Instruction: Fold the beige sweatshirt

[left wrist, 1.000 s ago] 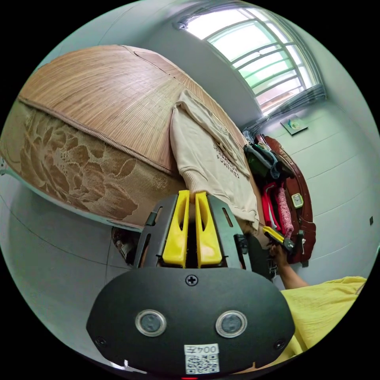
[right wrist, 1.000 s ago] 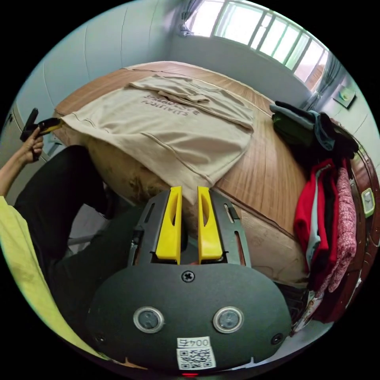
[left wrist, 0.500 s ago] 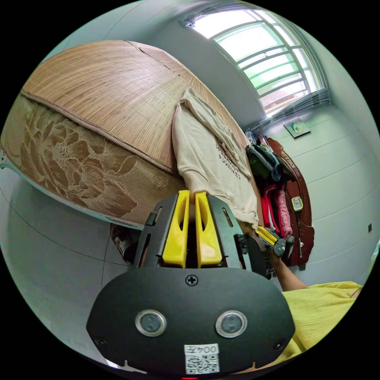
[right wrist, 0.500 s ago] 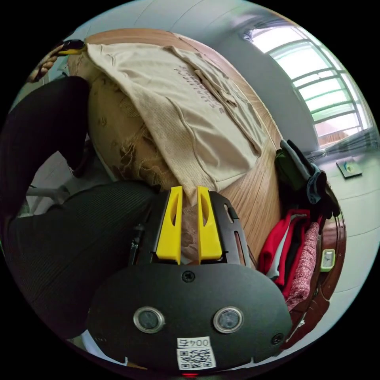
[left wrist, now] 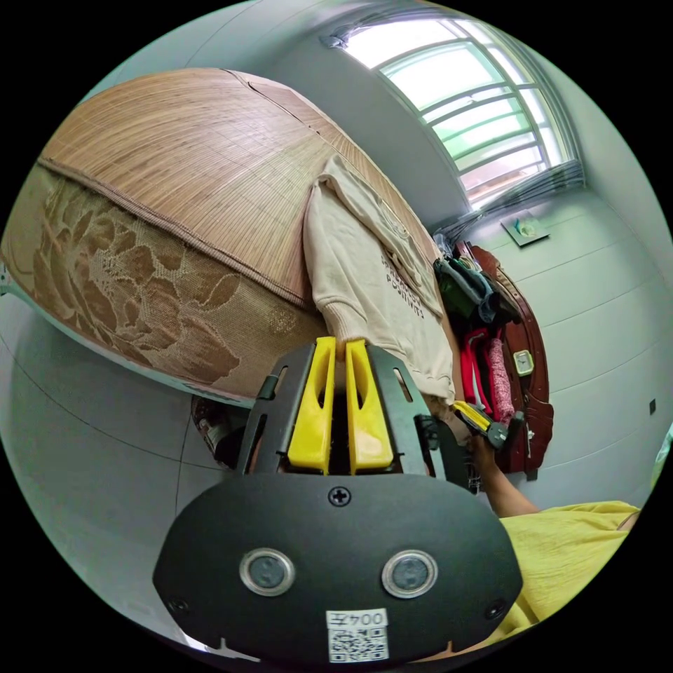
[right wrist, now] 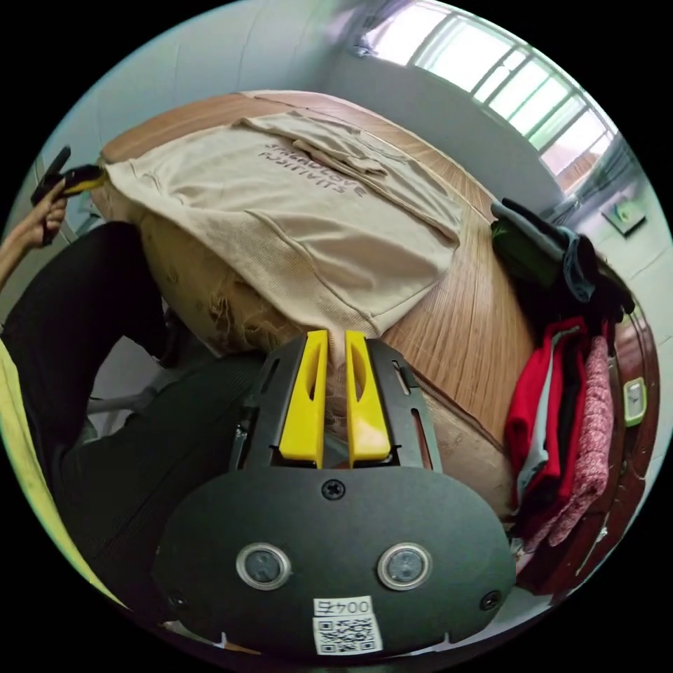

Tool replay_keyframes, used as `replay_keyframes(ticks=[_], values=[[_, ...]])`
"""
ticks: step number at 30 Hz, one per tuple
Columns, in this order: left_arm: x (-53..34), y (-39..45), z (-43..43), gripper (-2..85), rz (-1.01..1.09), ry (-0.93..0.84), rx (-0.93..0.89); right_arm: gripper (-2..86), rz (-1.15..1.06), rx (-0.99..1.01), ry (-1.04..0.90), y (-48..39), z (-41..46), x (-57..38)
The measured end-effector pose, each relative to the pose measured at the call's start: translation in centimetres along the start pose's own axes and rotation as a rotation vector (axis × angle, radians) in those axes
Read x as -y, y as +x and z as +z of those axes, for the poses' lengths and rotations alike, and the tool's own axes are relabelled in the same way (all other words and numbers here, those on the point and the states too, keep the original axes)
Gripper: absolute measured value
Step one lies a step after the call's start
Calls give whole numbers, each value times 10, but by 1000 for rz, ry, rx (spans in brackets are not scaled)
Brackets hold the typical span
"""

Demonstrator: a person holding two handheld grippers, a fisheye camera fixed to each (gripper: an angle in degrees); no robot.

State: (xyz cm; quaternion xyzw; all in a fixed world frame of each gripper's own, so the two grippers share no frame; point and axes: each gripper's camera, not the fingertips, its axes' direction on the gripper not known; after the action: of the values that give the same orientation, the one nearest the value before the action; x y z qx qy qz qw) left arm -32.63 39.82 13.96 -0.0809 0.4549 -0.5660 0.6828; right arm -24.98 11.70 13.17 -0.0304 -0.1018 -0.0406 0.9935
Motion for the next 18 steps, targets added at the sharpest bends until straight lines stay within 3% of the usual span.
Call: replay_keyframes(ticks=[11,18], values=[[-2,-2,-3,20,-5,-1,-6,55,-193,-229,-48,-31,1,-13],[-5,2,-1,20,0,-5,-8,53,-252,-249,-58,-29,4,-20]])
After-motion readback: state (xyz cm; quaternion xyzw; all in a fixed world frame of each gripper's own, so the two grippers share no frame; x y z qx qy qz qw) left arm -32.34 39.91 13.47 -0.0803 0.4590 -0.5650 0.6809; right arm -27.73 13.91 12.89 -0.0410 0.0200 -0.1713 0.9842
